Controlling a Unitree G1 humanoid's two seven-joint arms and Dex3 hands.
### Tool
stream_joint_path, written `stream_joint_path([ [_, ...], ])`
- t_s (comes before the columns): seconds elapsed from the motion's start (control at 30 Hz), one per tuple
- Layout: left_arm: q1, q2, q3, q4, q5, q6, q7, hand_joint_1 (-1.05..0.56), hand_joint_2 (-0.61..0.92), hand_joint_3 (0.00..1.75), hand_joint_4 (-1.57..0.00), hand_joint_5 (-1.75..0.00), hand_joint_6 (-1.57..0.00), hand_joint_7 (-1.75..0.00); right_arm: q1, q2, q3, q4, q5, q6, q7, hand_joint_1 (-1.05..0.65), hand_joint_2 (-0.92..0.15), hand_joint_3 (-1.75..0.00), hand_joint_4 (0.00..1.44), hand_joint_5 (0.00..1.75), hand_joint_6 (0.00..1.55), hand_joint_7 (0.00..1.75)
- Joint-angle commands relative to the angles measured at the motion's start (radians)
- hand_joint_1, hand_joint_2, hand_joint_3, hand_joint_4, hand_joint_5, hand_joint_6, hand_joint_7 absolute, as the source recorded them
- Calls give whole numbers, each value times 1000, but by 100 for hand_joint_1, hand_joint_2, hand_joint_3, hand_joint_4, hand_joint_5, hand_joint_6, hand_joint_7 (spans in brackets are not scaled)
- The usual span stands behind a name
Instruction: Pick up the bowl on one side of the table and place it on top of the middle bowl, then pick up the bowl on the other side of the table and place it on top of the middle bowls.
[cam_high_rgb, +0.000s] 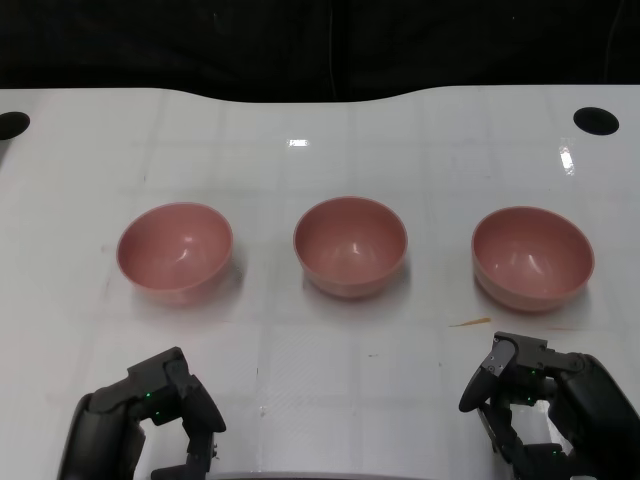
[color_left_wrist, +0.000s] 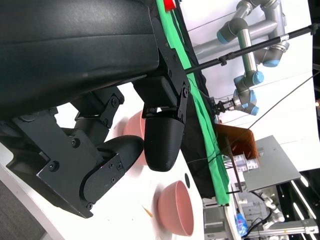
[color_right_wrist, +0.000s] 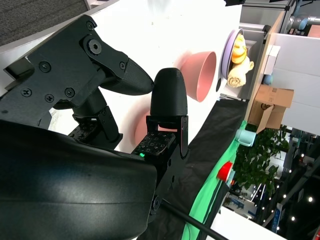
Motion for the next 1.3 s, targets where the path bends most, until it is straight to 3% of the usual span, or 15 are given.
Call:
stream_joint_path([
  [0.03,-1,0,3,-11,9,8,5,-8,36,140,-89,-173,-87,-152,-8,-17,-17,9,-3,-15,-6,-22,-50,-117,87,171,84,134],
  [0.7,2,5,-7,-23,-29,35,-29,-10,34,143,-88,-173,-87,-150,-11,-17,-19,3,-4,-17,-10,-22,-49,-118,85,170,85,134],
  [0.83,3,5,-11,-24,-66,49,-57,-10,36,141,-88,-172,-87,-148,-12,-17,-21,6,-1,-20,-9,-22,-51,-114,85,165,85,126],
  [0.9,2,5,-11,-22,-88,63,-73,-11,37,139,-88,-169,-87,-145,-10,-19,-23,-7,-3,-3,-12,-22,-54,-107,84,158,86,118],
  [1.03,1,4,-9,-24,-111,93,-91,-14,44,126,-86,-163,-83,-143,-5,-30,-29,-44,-9,32,-15,-22,-69,-68,76,134,81,90],
  [1.17,0,2,-6,-30,-136,123,-108,-14,47,120,-85,-162,-82,-142,-17,-60,-44,-53,-100,6,-61,-28,-83,-31,70,114,83,57],
  [1.3,-2,6,-7,-32,-158,131,-135,-13,48,118,-84,-160,-81,-142,-32,-83,-64,-83,-173,-4,-110,-33,-88,-12,64,99,81,32],
])
